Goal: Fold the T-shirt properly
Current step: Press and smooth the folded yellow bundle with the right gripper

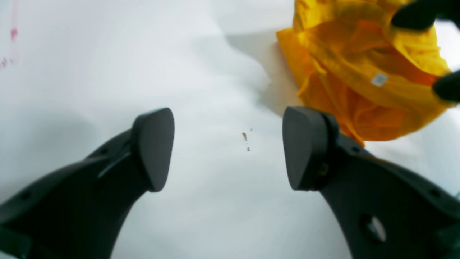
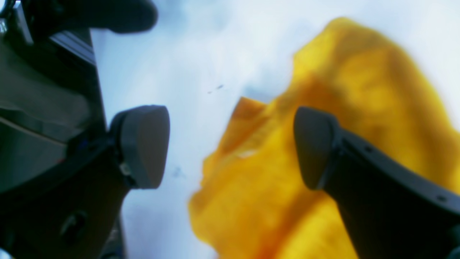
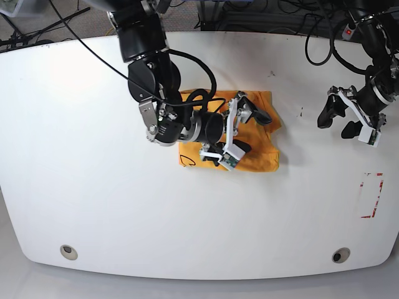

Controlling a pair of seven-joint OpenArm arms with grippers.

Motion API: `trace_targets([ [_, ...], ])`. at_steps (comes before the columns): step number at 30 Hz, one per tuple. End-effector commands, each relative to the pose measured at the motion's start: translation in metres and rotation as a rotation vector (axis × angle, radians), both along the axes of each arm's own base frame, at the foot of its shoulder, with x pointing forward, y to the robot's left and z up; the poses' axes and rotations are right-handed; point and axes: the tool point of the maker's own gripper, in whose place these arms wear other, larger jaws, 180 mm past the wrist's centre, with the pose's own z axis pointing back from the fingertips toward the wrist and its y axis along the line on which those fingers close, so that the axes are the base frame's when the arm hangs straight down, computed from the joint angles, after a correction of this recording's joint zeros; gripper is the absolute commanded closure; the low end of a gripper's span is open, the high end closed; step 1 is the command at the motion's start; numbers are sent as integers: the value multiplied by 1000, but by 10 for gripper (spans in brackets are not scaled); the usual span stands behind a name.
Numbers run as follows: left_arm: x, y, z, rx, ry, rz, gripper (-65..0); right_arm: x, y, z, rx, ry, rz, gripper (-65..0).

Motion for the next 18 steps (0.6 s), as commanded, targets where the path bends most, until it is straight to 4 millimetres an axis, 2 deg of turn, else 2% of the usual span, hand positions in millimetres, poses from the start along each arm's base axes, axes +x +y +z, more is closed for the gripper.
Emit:
trace_targets([
  [1,7,-16,19,5,-65,-58,-439,2,-15,11,4,-58,-5,-517],
  [3,7,-24,20,14,-69,-87,-439,-1,-25,11,-18,-79,-7,-517],
  [10,6,-49,6,168,-35,-180,-439,-31,-49,-10,-79,-55,-6,-510],
  [12,11,-50,5,210,-35,-187,-439,-40,-49,-16,-76,-34,-6,-471],
  [15,18,-49,9,229,-51,-184,-439,-44,-46,-27,-77,7,-3,-366],
  [18,18,-49,10,231,-54,-185,-439,-48,-27,-33,-35,48,10,-287],
])
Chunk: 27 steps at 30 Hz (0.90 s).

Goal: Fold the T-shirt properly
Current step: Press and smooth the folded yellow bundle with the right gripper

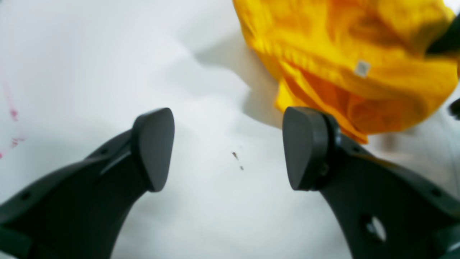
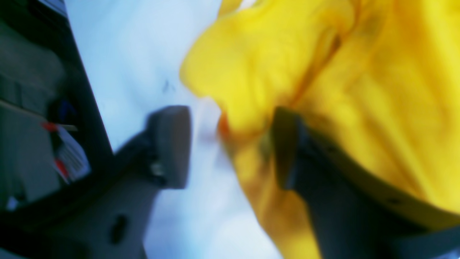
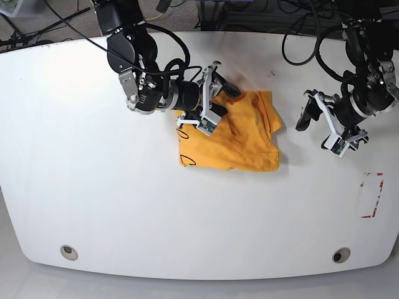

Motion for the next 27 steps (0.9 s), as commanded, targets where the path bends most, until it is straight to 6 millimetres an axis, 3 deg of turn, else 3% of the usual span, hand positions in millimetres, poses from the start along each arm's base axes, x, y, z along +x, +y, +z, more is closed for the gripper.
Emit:
trace_targets([
  [1,3,-1,10,-1,-33,-10,-439,8,25,14,88,-32,10,-266],
  [10,-3,1,5,5,-14,-11,-439,34,80,18,16,-93,-19,-228],
  [13,-4,1,4,7,-11,-11,-439,41,88,24,17,-107,-16,-249],
  [17,-4,3,5,18,-11,-13,-439,44,91,40,78,-119,-13,-330],
  [19,-4,4,8,33,-18,-23,-439,52,78,49,107,-128,-47,-368],
  [21,-4,2,12,40,-29,-32,-439,68,51,56,138,-136,-120,-403],
  [27,-8,-17,9,45,-22,-97,-439,107,-18,69,192,-141,-282,-373],
])
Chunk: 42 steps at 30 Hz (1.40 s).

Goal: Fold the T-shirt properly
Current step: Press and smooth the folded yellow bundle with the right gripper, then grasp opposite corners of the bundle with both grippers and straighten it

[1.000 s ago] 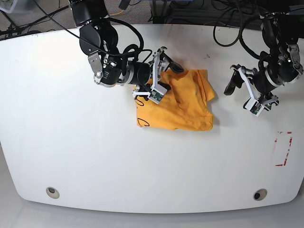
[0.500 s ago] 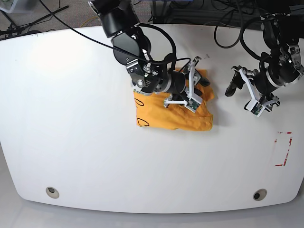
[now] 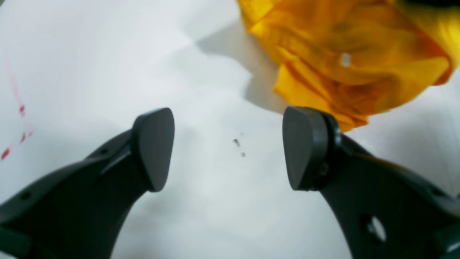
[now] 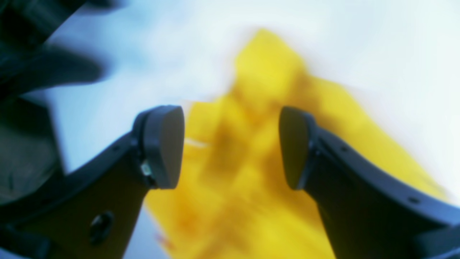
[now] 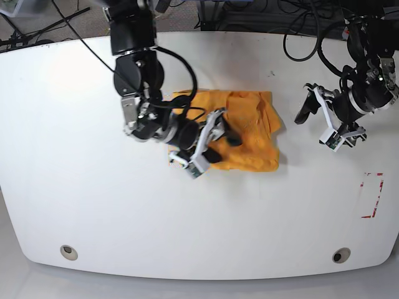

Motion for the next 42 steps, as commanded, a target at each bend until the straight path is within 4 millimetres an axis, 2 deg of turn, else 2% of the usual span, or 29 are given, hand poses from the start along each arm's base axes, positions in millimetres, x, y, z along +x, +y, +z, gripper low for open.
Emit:
trace_targets([
  [1,2,-16,9,-13,-31,-56,-439,20,-15,25,54,-61,-29,-360],
  [5,-6,-44,-2,-27,5,-142,-439,37,-33,20,21,-49,-44,-311],
  [9,-15,-69,-14,-10,35,-220,-439,50,-37,7,-26,-22,-58,-262],
  [12,-17,-88,-23,-8,43,-235,-439,56,-33,-7,-55,11,-57,-254],
  [15,-12,-99,-29,31,38,-235,-439,63,-38,-21,-76,8,-88,-254],
  [17,-13,-106,-42,61,64,-244,-439,66,-41,-30,-78,10,-107,-255],
  [21,-19,-110,-68,97,123,-256,-439,68,-47,-53,-86,35,-134,-255],
  [24,-19,-109,-81,75,142,-254,-439,69,-59,-65,-103,37,-156,-255],
  [28,-23,-90,-101,102,204,-237,-439,72,-71,-70,-96,32,-183,-255],
  [30,-17,-86,-101,110,202,-230,-439,75,-81,-65,-112,13,-189,-255],
  [32,-15,-76,-96,133,189,-228,-439,77,-86,-52,-124,-19,-185,-255],
  [39,1,-71,-39,201,4,-263,-439,78,-114,-9,-136,-74,-165,-255],
  [42,-2,-67,-29,201,-26,-245,-439,77,-125,6,-157,-97,-155,-255],
])
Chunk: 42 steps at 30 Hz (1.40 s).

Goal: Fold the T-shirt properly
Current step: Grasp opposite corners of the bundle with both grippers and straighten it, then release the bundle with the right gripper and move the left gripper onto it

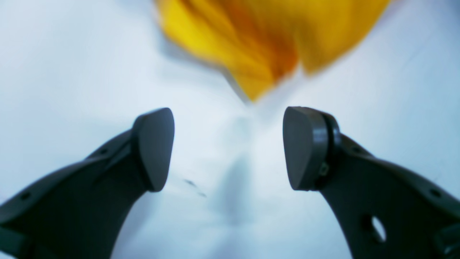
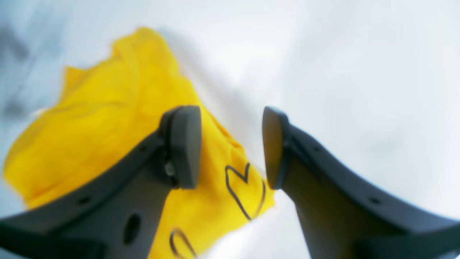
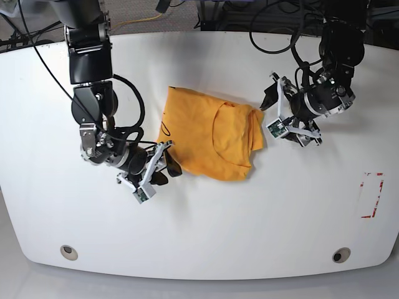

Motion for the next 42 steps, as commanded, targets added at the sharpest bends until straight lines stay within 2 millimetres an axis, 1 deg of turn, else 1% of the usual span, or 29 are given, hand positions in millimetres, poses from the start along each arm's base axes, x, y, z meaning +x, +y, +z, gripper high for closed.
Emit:
trace_targets([
  [1,0,3,11,-7,-34,5,-439,10,-8,29,-10,-79,5,-255],
  [4,-9,-2,4,-11,-7,-7,-439,11,-19,28,-59,-89,1,-255],
  [6,-20,-15,-6,-35,28,-19,-439,11,-28,19,-116,-82,-7,-255],
  [9,-31,-24,-14,-67,62,-12,-439,13,-38,5,-189,-64,-21,-254],
  [10,-35,-26,-16,-75,73,-10,-439,15,-39,3,-202,-69,-25,-254],
  [12,-42,-29,-24,-84,102,-6,-439,18,-34,0,-195,-90,-30,-254],
  [15,-46,-36,-37,-114,147,17,-439,21,-36,-13,-195,-90,-44,-254],
  [16,-48,-36,-45,-121,177,32,-439,20,-38,-22,-195,-73,-48,-254],
  [17,-51,-36,-57,-128,216,46,-439,23,-39,-23,-189,-77,-42,-254],
  [18,-49,-34,-65,-129,238,57,-439,23,-38,-26,-180,-74,-29,-254],
  [19,-45,-35,-69,-131,250,61,-439,21,-37,-31,-174,-65,-16,-254],
  [23,-23,-30,-77,-131,262,87,-439,13,-37,-43,-166,-35,23,-254],
  [24,-19,-29,-76,-131,258,90,-439,11,-37,-44,-167,-33,27,-254],
  [26,-4,-28,-70,-131,234,93,-439,-2,-37,-55,-161,-2,34,-254],
  [28,7,-25,-64,-127,209,93,-439,-9,-35,-58,-163,-1,42,-254],
  [30,22,-21,-54,-118,174,94,-439,-28,-29,-62,-167,-5,62,-254],
  [31,27,-17,-51,-109,161,95,-439,-34,-28,-62,-167,-8,69,-254],
  [33,37,-7,-46,-89,145,101,-439,-47,-29,-63,-180,-13,81,-254],
  [36,54,-1,-40,-81,125,110,-439,-70,-26,-67,-215,13,109,-254],
  [39,73,10,-31,-86,103,145,-439,-93,-18,-65,-227,19,139,-254],
  [42,90,27,-17,-103,63,203,-439,-116,2,-61,-211,18,166,-254],
])
